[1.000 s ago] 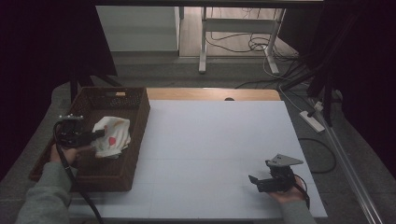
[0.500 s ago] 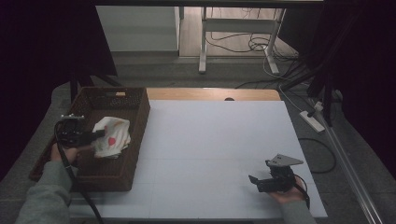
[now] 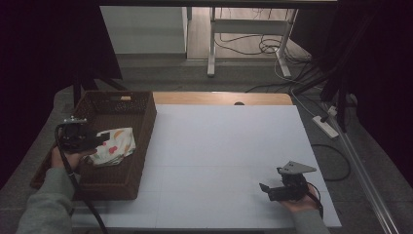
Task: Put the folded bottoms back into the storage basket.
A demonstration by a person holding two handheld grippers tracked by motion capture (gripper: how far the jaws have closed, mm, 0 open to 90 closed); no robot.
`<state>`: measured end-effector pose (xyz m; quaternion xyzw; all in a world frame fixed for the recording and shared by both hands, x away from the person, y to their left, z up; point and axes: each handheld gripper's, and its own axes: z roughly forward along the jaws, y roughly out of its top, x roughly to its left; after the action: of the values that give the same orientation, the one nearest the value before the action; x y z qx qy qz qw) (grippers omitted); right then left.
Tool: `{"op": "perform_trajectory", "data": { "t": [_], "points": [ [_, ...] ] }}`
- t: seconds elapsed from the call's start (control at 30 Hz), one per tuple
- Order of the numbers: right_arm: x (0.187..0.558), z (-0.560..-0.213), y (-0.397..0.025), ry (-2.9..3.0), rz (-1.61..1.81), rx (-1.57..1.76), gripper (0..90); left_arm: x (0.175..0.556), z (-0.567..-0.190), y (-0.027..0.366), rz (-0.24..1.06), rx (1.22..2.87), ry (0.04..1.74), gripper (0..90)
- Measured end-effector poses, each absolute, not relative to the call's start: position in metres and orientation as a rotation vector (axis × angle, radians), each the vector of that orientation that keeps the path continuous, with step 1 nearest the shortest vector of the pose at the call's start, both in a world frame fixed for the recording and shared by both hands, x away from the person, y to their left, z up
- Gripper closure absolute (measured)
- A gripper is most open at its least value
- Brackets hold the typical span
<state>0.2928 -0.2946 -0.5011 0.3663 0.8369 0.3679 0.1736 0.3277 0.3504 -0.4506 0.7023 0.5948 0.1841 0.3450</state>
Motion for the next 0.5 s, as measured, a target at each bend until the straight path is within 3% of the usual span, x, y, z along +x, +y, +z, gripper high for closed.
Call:
{"op": "perform_trajectory", "data": {
  "t": [0.5],
  "points": [
    [0.292, -0.500, -0.295, 2.371, 1.053, 1.039, 9.0, 0.295, -0.419, 0.325, 0.420, 1.836, 1.361, 40.3]
  ]
}}
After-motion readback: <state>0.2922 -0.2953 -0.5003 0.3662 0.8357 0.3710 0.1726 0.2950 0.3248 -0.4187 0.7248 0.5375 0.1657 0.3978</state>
